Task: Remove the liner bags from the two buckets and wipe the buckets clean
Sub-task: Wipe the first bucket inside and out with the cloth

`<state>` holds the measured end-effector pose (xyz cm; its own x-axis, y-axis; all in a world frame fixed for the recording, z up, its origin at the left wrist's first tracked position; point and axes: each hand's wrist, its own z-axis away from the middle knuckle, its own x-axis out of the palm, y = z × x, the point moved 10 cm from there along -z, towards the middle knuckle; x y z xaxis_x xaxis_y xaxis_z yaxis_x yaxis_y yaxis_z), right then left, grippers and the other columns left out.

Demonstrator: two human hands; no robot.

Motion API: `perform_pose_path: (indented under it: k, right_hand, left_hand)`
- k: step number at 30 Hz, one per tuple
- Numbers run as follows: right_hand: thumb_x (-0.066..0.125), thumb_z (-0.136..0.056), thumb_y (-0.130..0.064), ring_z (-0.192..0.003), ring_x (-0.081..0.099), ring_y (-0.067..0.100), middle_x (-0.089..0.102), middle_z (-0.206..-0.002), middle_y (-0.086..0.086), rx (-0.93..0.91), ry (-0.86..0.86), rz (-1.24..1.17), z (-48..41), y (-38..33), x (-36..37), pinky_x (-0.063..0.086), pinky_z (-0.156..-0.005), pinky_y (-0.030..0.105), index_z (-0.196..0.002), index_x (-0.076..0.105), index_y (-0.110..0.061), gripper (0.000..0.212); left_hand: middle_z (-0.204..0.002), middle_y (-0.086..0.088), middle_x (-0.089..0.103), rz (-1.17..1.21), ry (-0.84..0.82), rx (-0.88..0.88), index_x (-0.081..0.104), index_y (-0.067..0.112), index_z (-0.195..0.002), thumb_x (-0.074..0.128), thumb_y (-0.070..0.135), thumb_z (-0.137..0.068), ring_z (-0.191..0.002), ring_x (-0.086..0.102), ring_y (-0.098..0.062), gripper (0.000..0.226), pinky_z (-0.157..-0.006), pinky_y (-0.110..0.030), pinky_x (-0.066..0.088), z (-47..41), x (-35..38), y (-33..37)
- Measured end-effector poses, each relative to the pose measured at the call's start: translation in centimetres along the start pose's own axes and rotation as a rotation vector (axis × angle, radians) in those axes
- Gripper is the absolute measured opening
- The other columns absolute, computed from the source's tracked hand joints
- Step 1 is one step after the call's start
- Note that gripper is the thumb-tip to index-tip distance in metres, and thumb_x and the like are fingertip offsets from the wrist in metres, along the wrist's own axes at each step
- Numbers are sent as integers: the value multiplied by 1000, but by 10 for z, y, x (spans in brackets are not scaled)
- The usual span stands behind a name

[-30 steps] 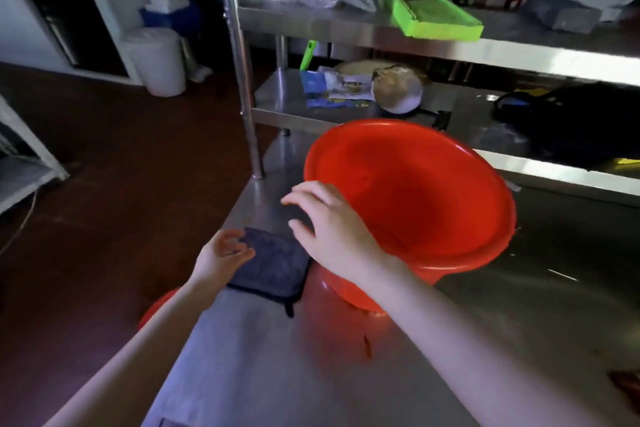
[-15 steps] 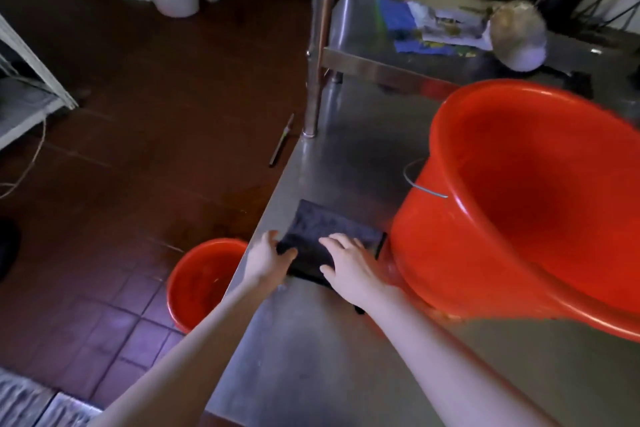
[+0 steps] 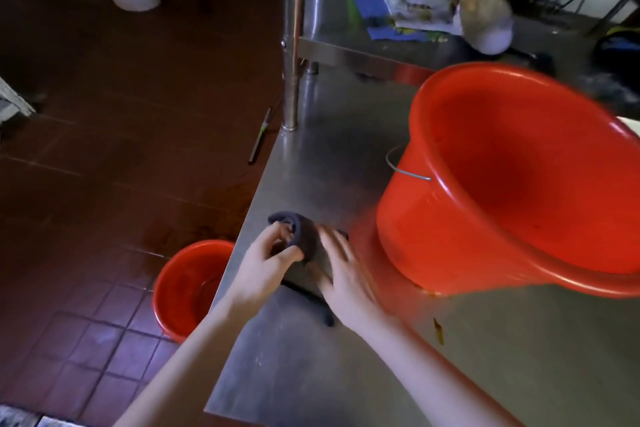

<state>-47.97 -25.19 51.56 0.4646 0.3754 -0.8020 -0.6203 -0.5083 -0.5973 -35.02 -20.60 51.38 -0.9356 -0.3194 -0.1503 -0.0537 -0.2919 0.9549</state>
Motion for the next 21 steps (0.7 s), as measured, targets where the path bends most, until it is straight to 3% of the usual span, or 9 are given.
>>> perform_pose_path:
  k: [3,6,8,10,12,14,16,19,21]
  right_hand:
    - [50,-96,-42,-141,30,9,30,-155,-7,-86,73,-113,21,-34,-34,24,-115,20,-152,26,-26,63]
    - [40,-97,-52,-141,28,3,31,-154,-10,-149,189,-243,47,-65,-78,27,-114,21,-150,27,-24,62]
    - [41,-96,-52,-142,25,1,29,-155,-12,-171,343,-290,67,-80,-116,23,-114,18,-149,28,-24,62]
    - [46,-96,-49,-145,23,5,26,-157,-9,-176,487,-329,88,-90,-155,26,-116,24,-150,29,-22,63]
    - [51,-94,-44,-146,23,10,23,-157,-8,-179,599,-339,109,-94,-193,29,-116,33,-150,28,-22,64]
    - [51,-95,-43,-146,24,16,21,-158,-4,-210,733,-259,132,-94,-231,30,-115,37,-149,30,-18,63]
    - [48,-97,-42,-146,24,20,23,-158,2,-227,860,-111,151,-87,-266,28,-116,40,-148,32,-11,62]
    - [42,-100,-38,-146,24,22,27,-157,5,-155,928,145,156,-61,-297,26,-117,43,-147,35,-5,57]
    - [43,-100,-35,-144,29,23,34,-154,4,-26,876,271,149,-29,-302,27,-117,43,-145,40,-6,54]
  left_hand:
    - [-102,3,67,33,-54,197,55,24,-74,59,13,-76,-94,64,-19,12,-75,-31,53,34,0,56]
    - [-114,1,68,87,-99,364,54,22,-73,58,7,-74,-98,67,-19,16,-71,-21,53,66,0,118]
    - [-118,-4,68,105,-155,456,52,17,-75,61,7,-72,-100,67,-23,13,-72,-25,54,86,7,160]
    - [-120,-10,67,154,-234,519,50,12,-78,63,11,-70,-102,66,-32,15,-73,-36,56,104,22,200]
    - [-113,-12,69,211,-331,570,48,7,-81,60,4,-72,-95,67,-32,16,-71,-35,55,118,45,237]
    - [-91,-1,71,244,-384,610,47,7,-80,52,-4,-73,-74,66,-16,13,-59,-21,50,126,72,268]
    - [-71,3,59,223,-371,609,50,12,-77,52,0,-72,-60,53,-8,13,-51,-19,41,122,102,290]
    - [-70,5,53,26,-391,606,54,16,-75,57,9,-73,-64,48,-6,8,-56,-17,39,103,162,302]
    - [-76,11,58,-227,-347,666,60,13,-82,63,10,-78,-73,52,-4,6,-68,-19,42,85,194,298]
